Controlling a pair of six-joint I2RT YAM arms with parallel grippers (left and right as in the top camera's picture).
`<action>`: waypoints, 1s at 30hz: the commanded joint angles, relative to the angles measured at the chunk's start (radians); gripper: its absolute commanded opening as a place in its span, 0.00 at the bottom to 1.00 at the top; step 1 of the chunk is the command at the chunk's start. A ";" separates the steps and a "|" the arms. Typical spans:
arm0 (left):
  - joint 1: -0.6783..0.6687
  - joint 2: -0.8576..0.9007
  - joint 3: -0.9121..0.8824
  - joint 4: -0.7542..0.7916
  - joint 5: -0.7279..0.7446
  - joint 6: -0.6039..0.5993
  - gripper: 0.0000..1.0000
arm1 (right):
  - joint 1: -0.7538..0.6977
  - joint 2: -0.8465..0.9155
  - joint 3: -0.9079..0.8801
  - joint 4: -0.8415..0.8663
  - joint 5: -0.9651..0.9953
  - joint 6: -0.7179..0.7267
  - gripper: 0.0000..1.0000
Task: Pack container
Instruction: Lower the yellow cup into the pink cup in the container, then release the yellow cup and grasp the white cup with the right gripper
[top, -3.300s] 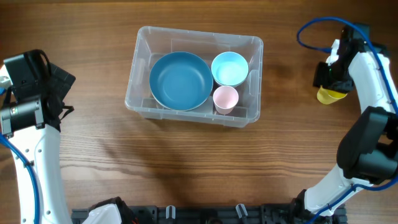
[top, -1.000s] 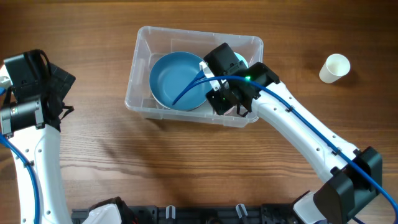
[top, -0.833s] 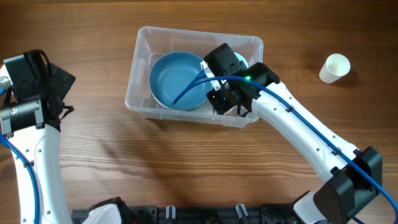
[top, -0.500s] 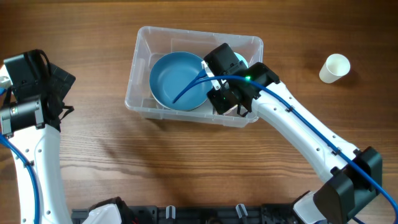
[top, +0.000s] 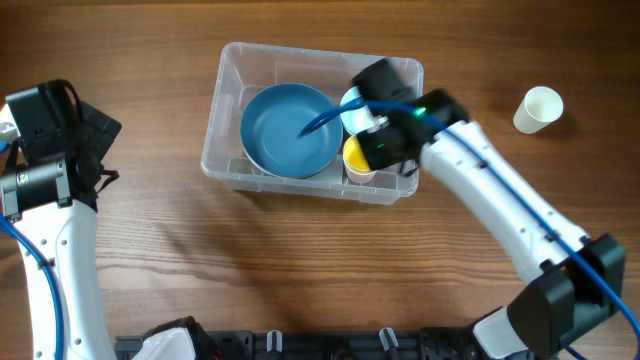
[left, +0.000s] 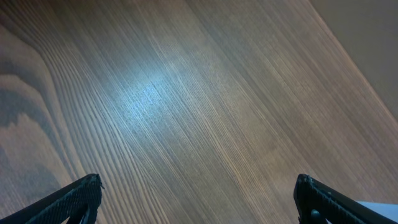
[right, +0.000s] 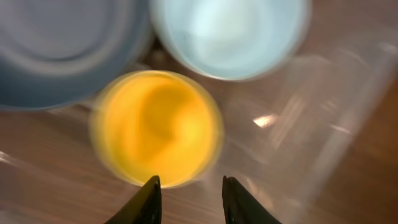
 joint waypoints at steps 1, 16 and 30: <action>0.006 -0.002 0.011 0.002 0.002 0.001 1.00 | -0.183 -0.042 0.087 -0.039 0.024 0.038 0.37; 0.006 -0.002 0.011 0.002 0.002 0.001 1.00 | -0.698 0.035 0.177 0.193 0.024 -0.130 0.61; 0.006 -0.002 0.011 0.002 0.002 0.001 1.00 | -0.758 0.370 0.177 0.328 -0.041 -0.190 0.61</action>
